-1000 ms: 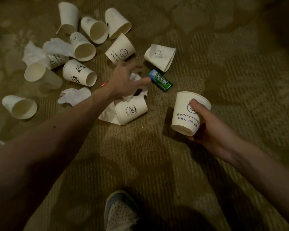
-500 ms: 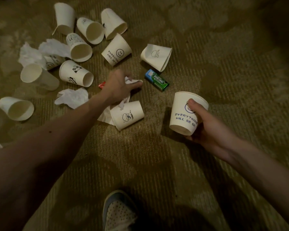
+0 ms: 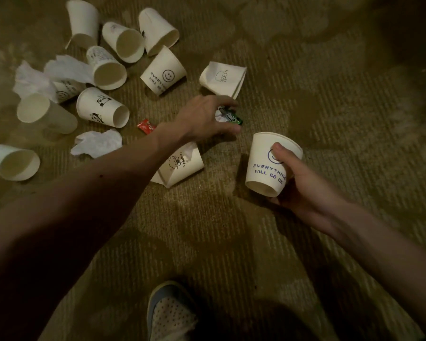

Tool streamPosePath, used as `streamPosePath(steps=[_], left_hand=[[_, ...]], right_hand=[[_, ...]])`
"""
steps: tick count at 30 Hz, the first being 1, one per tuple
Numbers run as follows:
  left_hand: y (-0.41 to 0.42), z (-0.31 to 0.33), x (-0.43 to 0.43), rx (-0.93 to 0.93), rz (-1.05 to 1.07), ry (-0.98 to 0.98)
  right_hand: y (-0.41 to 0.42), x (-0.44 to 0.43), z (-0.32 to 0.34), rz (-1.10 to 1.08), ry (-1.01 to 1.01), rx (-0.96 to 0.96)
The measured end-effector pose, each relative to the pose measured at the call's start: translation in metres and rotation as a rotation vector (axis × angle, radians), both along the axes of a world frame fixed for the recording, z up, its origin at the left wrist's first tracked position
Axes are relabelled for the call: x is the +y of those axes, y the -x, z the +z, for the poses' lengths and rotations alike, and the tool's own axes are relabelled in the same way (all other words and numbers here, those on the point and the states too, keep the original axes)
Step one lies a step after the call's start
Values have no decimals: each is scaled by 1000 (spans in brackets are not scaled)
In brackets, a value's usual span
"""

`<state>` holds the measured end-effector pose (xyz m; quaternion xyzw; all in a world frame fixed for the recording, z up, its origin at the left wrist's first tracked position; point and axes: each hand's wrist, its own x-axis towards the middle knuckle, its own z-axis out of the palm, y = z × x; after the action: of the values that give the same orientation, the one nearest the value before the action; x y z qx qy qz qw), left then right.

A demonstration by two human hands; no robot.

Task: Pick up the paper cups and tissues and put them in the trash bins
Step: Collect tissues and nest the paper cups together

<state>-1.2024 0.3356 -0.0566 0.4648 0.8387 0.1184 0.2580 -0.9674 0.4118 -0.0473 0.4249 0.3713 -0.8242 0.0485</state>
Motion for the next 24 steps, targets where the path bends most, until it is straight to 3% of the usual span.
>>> streamPosePath(steps=[4,7,11,14,17,24], left_hand=[[6,-7,6,71,-81,136],[3,-13,5,235,-109,150],[-1,-13,1,400,-144,46],[1,-4,-6,414,-107,-56],[1,9,-16,238,117,-186],[4,59,-69,-399,694,-515]], right_hand=[[-1,0,0,6,-6,-1],[-1,-1,0,-7,17,1],[0,-2,1,-28,34,-7],[2,-4,4,-31,24,-2],[6,-7,8,-36,18,-7],[8,-13,12,16,-24,-1]])
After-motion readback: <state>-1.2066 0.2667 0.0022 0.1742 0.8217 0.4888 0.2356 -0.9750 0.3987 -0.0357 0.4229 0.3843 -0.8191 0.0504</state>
